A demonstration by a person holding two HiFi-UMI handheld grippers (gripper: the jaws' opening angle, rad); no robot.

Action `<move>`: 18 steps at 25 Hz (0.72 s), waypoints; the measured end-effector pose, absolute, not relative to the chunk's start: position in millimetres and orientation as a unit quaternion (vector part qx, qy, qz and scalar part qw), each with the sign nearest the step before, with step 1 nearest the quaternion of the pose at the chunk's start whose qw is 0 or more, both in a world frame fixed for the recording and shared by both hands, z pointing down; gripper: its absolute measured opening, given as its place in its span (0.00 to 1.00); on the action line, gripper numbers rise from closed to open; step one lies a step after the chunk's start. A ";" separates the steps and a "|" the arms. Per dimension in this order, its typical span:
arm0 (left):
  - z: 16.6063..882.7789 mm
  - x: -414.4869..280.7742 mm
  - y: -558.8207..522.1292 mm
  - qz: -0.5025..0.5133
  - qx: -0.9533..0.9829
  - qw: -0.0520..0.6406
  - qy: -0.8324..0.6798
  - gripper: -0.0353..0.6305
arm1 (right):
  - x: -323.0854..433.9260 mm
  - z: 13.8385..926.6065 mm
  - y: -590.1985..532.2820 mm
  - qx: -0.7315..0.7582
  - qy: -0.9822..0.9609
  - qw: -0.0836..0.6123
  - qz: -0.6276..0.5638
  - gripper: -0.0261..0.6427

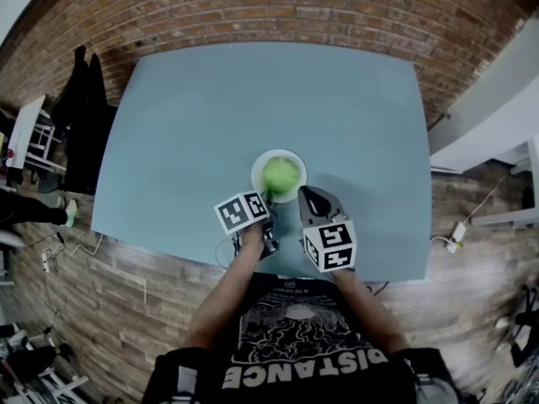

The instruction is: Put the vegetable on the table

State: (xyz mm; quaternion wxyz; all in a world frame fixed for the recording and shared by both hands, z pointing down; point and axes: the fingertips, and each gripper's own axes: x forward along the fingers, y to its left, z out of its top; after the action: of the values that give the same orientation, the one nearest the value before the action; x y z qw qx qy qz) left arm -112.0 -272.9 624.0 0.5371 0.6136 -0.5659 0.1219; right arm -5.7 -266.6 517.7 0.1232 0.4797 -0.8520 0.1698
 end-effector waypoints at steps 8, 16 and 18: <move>623.0 -121.0 -271.6 0.196 0.602 0.480 -0.607 0.18 | -6.6 514.3 -258.4 0.478 -0.854 0.120 0.165 0.05; 608.6 -129.4 -268.8 0.217 0.623 0.403 -0.634 0.18 | -11.2 508.1 -251.8 0.470 -0.861 0.116 0.158 0.05; 596.5 -124.3 -268.3 0.197 0.646 0.387 -0.628 0.18 | -12.6 507.0 -249.5 0.466 -0.863 0.114 0.158 0.05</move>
State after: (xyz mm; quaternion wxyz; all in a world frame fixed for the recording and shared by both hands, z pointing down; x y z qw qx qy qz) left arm -124.3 -268.3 596.5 0.3869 0.6460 -0.6279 0.1966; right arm -12.6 -249.5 507.0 0.1140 0.4662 -0.8629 0.1580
